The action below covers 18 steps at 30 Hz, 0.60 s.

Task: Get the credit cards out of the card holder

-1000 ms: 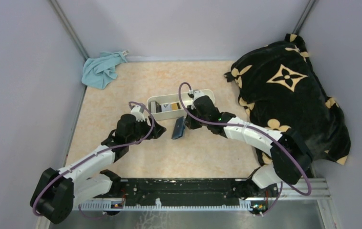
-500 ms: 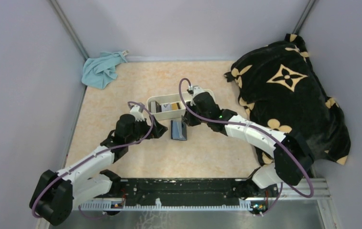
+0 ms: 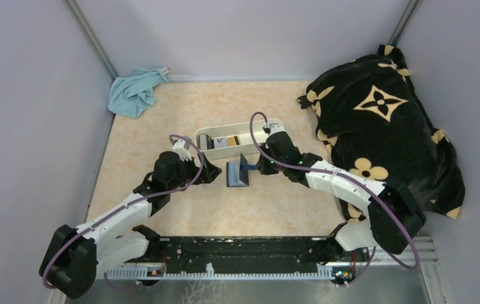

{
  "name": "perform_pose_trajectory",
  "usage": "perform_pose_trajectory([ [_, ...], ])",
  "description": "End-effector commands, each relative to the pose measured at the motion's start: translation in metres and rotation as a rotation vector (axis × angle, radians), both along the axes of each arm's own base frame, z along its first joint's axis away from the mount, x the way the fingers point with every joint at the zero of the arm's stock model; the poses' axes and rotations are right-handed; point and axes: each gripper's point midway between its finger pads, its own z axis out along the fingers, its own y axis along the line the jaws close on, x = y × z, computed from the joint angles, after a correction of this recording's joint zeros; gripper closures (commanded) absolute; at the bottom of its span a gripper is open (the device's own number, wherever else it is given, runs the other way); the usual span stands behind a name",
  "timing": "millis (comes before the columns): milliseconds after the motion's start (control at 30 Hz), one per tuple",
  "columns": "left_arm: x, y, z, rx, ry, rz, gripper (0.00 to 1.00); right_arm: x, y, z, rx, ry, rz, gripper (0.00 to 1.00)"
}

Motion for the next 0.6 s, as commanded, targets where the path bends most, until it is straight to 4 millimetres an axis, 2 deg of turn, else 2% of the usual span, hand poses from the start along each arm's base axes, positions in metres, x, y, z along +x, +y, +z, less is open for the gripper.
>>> perform_pose_trajectory([
  [0,0.004,-0.009,0.005,-0.016,-0.014,-0.025,0.07,0.005,-0.023,0.010,0.001,-0.032,-0.093,1.00],
  [200,0.005,-0.015,0.001,-0.021,-0.004,-0.043,0.07,0.004,-0.046,-0.007,-0.067,-0.001,-0.156,1.00],
  [433,0.003,-0.033,-0.002,-0.010,0.003,-0.118,0.07,0.002,-0.086,-0.020,-0.202,-0.011,-0.281,1.00],
  [567,0.002,-0.046,-0.002,-0.005,0.003,-0.151,0.09,-0.001,-0.097,-0.025,-0.248,-0.013,-0.298,1.00],
])
